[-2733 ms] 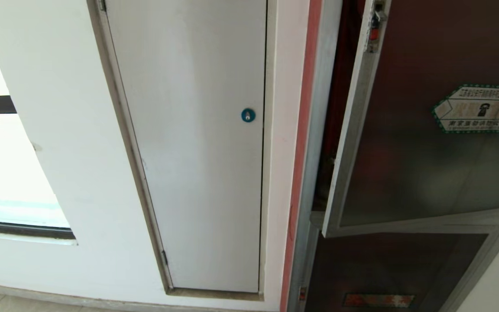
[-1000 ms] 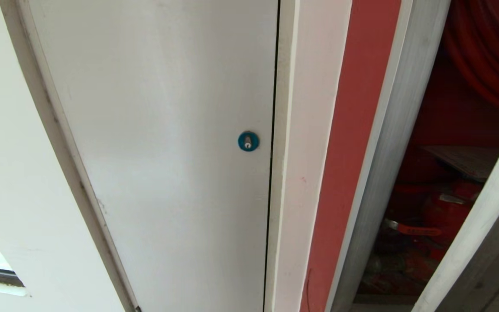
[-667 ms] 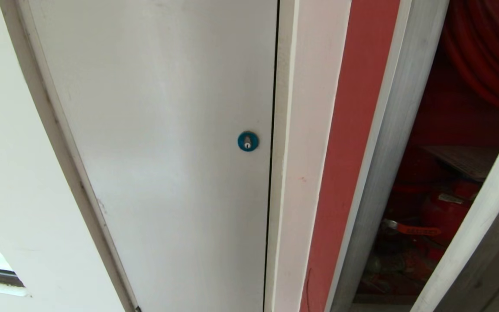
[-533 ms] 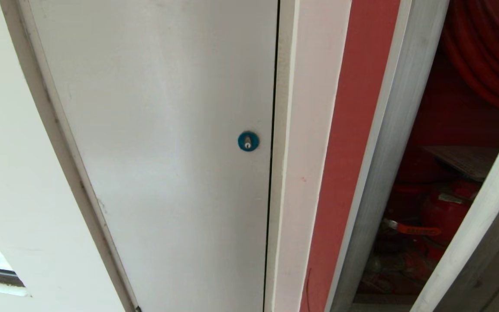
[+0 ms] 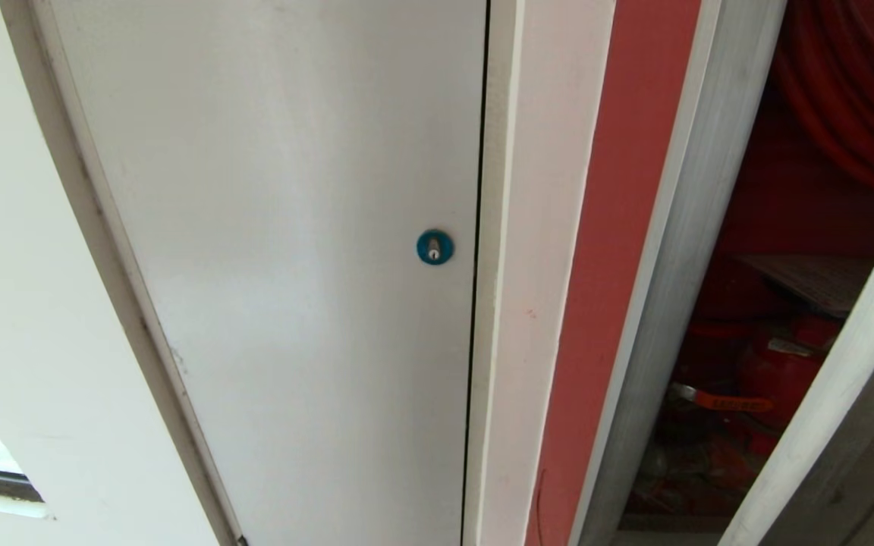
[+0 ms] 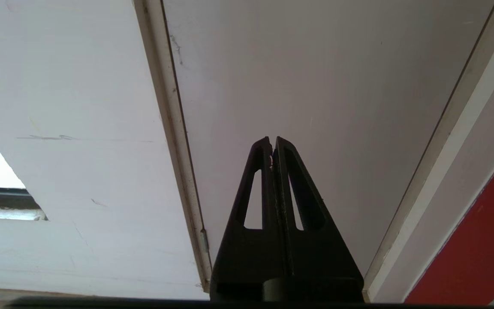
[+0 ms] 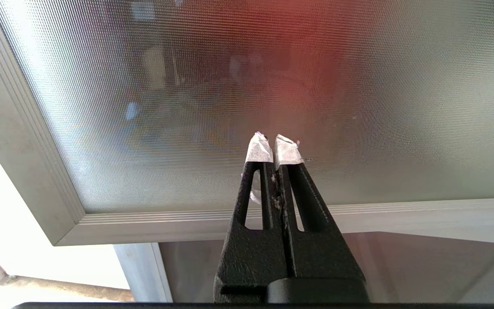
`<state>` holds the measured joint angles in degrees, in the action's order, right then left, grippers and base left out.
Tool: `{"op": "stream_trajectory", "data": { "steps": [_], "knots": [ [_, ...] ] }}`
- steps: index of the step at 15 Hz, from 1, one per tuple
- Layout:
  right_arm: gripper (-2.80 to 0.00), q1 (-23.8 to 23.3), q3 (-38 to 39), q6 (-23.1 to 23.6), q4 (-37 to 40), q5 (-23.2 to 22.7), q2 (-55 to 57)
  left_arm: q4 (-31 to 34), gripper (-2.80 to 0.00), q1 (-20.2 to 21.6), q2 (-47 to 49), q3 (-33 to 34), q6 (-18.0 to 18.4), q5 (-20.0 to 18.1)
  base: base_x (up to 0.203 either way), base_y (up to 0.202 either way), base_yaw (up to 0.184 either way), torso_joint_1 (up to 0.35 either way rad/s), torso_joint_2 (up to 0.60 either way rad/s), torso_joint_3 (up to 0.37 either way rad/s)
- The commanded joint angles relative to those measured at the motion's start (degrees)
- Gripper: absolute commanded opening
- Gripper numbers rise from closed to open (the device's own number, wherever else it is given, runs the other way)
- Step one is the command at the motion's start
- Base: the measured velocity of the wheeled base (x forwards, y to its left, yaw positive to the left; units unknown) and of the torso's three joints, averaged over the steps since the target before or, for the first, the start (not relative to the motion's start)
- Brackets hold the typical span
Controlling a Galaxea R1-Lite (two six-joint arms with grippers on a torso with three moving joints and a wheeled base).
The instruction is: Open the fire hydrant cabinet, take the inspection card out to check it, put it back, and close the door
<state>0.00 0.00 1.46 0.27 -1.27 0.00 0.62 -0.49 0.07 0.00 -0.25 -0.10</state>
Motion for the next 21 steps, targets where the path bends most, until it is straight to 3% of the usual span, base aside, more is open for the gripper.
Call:
{"op": "stream_trajectory", "data": {
  "steps": [1, 8, 10, 12, 14, 18, 21],
  "knots": [
    [-2.80, 0.00, -0.09, 0.12, 0.00, -0.05, 0.09, -0.01, -2.80, -0.04, 0.01, 0.00, -0.02, 0.01, 0.000, 0.000, 0.000, 0.000, 0.00, 0.000],
    [-2.80, 0.00, -0.46, -3.45, -2.46, 1.70, 0.01, -0.01, -2.80, 0.05, 0.01, 0.00, -0.02, 0.01, 0.000, 0.000, 0.000, 0.000, 0.00, 0.000],
    [-2.80, 0.00, -5.28, -3.34, -3.23, 1.94, 0.09, -0.01, -2.80, 0.05, 0.01, 0.00, -0.02, 0.01, 0.000, 0.000, 0.000, 0.000, 0.00, 0.000],
    [-2.80, 0.00, -14.57, -3.33, 2.49, -0.87, 1.17, -0.01, -2.80, 0.05, 0.01, 0.00, -0.02, 0.01, 0.000, 0.000, 0.000, 0.000, 0.00, 0.000],
    [-2.80, 0.00, -25.11, -3.42, 11.24, -8.93, 5.01, -0.01, -2.80, 0.05, 0.01, 0.00, -0.02, 0.01, 0.000, 0.000, 0.000, 0.000, 0.00, 0.000],
    [-2.80, 0.03, -37.15, -3.47, 18.83, -31.55, 19.43, -0.05, -2.80, 0.05, 0.01, 0.00, -0.02, 0.01, 0.000, 0.000, 0.000, 0.000, 0.00, 0.000],
    [-2.80, 0.01, -42.56, -3.41, 20.21, -41.17, 31.19, -0.01, -2.80, 0.05, 0.01, 0.00, -0.02, 0.01, 0.000, 0.000, 0.000, 0.000, 0.00, 0.000]
  ]
}}
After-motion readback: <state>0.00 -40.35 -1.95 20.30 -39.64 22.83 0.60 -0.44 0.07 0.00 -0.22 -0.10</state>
